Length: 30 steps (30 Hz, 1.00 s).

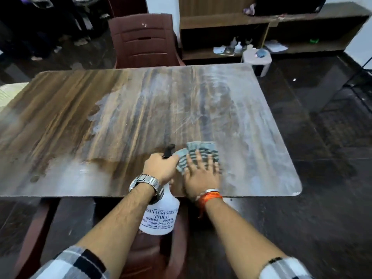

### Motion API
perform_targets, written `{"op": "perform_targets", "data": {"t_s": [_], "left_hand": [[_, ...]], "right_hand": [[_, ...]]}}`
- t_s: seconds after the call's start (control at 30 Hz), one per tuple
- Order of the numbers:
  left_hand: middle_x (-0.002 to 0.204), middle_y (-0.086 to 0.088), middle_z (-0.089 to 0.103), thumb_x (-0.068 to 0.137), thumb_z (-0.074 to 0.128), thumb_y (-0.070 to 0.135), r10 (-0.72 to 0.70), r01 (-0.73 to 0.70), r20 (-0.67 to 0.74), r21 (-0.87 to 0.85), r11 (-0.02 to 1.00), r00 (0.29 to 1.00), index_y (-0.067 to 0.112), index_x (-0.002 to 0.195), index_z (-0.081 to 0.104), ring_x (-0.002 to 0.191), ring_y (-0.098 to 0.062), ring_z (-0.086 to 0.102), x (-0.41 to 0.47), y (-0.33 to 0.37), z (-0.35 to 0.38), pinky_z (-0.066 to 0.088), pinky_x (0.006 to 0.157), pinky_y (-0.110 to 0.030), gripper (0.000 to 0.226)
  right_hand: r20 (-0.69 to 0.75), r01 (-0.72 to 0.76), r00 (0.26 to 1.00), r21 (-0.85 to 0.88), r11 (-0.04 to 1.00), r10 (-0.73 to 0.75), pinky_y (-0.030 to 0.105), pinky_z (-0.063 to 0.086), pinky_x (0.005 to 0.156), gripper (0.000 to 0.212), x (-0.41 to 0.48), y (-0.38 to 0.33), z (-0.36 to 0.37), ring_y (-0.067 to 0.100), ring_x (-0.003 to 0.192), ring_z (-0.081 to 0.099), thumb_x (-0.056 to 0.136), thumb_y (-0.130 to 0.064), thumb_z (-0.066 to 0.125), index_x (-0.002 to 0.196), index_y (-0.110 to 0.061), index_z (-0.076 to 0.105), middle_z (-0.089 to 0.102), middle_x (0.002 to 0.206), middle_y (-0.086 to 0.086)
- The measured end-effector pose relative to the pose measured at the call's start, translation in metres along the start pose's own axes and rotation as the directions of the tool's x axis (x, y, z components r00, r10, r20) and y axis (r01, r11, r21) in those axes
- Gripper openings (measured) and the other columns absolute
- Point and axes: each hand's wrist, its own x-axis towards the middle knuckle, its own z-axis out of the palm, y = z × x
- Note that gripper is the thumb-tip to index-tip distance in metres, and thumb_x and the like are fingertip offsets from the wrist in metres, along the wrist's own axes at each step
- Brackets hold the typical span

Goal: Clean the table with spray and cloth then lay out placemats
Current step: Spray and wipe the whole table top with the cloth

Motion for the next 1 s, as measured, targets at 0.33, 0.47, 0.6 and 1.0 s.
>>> {"op": "perform_targets", "data": {"t_s": [0.33,0.47,0.6,1.0], "left_hand": [[0.059,-0.008,0.063,0.075,0.06,0.029,-0.092,0.089,-0.021,-0.117,0.989,0.996,0.008,0.071,0.066,0.036,-0.025,0.06,-0.031,0.031,0.082,0.056,0.053,-0.033,0.022],[0.062,-0.008,0.065,0.077,0.062,0.03,-0.116,0.102,-0.09,-0.141,0.985,0.989,0.01,0.069,0.066,0.036,-0.025,0.06,-0.022,0.019,0.064,0.054,0.054,-0.032,0.022],[0.063,-0.009,0.062,0.065,0.059,0.034,-0.157,0.129,-0.126,-0.205,0.97,0.98,0.011,0.07,0.061,0.033,-0.026,0.056,-0.013,0.004,0.036,0.051,0.052,-0.034,0.024],[0.063,-0.007,0.062,0.079,0.063,0.028,-0.275,0.164,-0.406,-0.287,0.944,0.872,0.008,0.067,0.068,0.062,-0.027,0.052,0.026,-0.047,-0.095,0.037,0.055,-0.031,0.024]], "right_hand": [[-0.157,-0.414,0.895,0.055,0.908,0.418,0.048,0.006,0.117,0.055,-0.012,0.202,-0.06,0.032,0.145,0.004,0.097,-0.042,0.029,0.15,-0.036,0.017,0.004,0.16,-0.005],[-0.093,-0.25,0.965,-0.033,0.968,0.246,0.049,0.003,0.117,0.056,-0.01,0.155,-0.044,0.033,0.145,0.006,0.096,-0.044,0.025,0.15,-0.038,0.012,0.005,0.16,-0.007],[-0.012,0.03,0.999,-0.026,0.999,-0.03,0.052,0.017,0.113,0.057,-0.009,0.075,-0.023,0.034,0.141,0.023,0.089,-0.043,0.034,0.145,-0.036,0.032,0.027,0.155,-0.006],[0.361,0.86,0.48,-0.012,0.51,-0.8,0.045,-0.004,0.116,0.056,0.031,-0.11,0.027,0.031,0.146,0.003,0.092,-0.049,0.016,0.146,-0.041,0.023,0.011,0.159,-0.008]]}}
